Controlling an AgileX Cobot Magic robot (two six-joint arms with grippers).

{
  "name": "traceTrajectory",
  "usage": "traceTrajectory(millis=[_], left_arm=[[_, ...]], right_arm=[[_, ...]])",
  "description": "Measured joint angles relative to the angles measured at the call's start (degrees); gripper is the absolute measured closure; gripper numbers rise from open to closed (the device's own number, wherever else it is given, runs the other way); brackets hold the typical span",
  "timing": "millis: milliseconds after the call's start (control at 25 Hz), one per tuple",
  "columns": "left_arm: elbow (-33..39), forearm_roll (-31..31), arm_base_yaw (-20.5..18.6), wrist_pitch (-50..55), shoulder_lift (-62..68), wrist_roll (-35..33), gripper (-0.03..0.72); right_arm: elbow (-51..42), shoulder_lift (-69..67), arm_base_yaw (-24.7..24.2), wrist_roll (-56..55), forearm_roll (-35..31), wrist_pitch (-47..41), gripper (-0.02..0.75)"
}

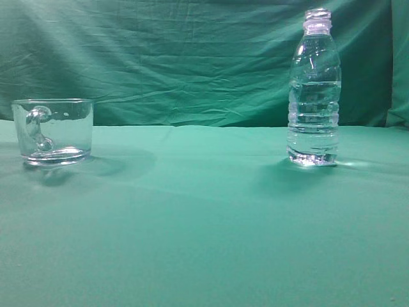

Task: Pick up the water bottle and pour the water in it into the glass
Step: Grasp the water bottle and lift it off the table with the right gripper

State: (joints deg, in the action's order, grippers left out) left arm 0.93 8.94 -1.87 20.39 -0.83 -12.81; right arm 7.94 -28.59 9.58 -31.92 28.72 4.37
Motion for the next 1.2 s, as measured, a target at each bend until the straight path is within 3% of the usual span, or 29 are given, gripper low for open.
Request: traceTrajectory(millis=[160, 200, 280, 640, 760, 880, 1040, 1200], left_arm=[[0.0, 0.0, 0.0, 0.0, 0.0, 0.0, 0.688], [0.0, 0.0, 0.0, 0.0, 0.0, 0.0, 0.688], [0.0, 0.0, 0.0, 0.0, 0.0, 0.0, 0.688], [0.0, 0.0, 0.0, 0.0, 0.0, 0.0, 0.688], [0.0, 0.0, 0.0, 0.0, 0.0, 0.0, 0.688], [0.0, 0.0, 0.0, 0.0, 0.0, 0.0, 0.688], [0.0, 0.0, 0.0, 0.0, 0.0, 0.0, 0.688], [0.0, 0.0, 0.0, 0.0, 0.0, 0.0, 0.688]], right_arm=[[2.05, -7.49, 4.65, -0.74, 1.56, 0.23, 0.738], [2.53, -9.48, 5.47, -1.18, 1.65, 0.23, 0.688], [3.22, -12.99, 6.52, -1.89, 1.8, 0.94, 0.688], [3.56, -26.47, 7.04, -3.65, 1.96, 18.12, 0.688], [3.68, -31.84, 7.04, -3.65, 2.3, 23.87, 0.551], [3.79, -37.82, 7.06, -3.65, 0.78, 30.96, 0.362], [4.12, -46.15, 7.29, -1.91, -10.0, 38.55, 0.115], [4.74, -53.69, 7.29, 5.92, -15.08, 45.4, 0.094]])
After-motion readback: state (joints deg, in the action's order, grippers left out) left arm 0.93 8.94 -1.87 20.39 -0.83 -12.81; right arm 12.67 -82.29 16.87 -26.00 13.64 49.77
